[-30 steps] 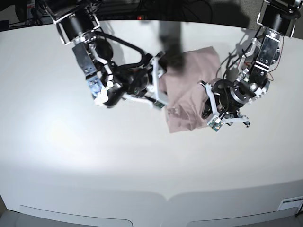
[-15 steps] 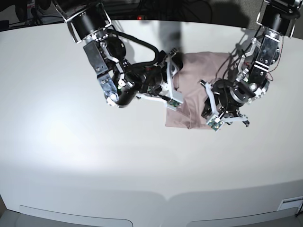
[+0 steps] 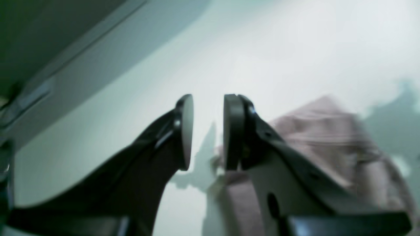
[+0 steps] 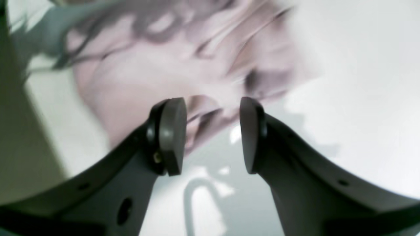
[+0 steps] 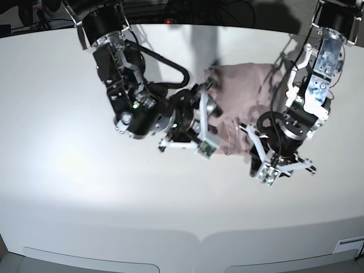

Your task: Fold the T-shirt properly

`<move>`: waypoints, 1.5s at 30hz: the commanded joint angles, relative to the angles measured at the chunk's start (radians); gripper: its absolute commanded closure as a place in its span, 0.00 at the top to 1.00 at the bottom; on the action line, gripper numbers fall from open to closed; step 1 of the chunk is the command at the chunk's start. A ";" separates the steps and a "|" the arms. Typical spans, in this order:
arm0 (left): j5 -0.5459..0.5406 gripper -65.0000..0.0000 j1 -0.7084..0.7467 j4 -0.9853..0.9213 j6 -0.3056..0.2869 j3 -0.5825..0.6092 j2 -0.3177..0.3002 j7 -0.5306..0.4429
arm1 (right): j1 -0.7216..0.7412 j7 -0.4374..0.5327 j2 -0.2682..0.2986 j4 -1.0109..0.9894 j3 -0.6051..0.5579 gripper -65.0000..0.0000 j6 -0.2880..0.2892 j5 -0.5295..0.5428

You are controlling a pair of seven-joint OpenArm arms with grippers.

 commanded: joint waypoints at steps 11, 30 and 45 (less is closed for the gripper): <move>-0.239 0.23 0.128 0.023 -0.059 -0.394 -0.007 0.116 | -0.040 -0.016 -0.001 0.232 0.425 0.41 -0.037 0.147; -0.419 0.17 0.825 0.368 -0.159 -0.797 -0.103 0.180 | -0.742 -0.179 0.161 0.547 0.897 0.41 -0.012 0.370; -0.401 0.17 1.164 0.103 -0.296 -0.743 -0.006 -0.018 | -1.103 -0.051 0.101 0.356 0.861 0.41 0.005 0.420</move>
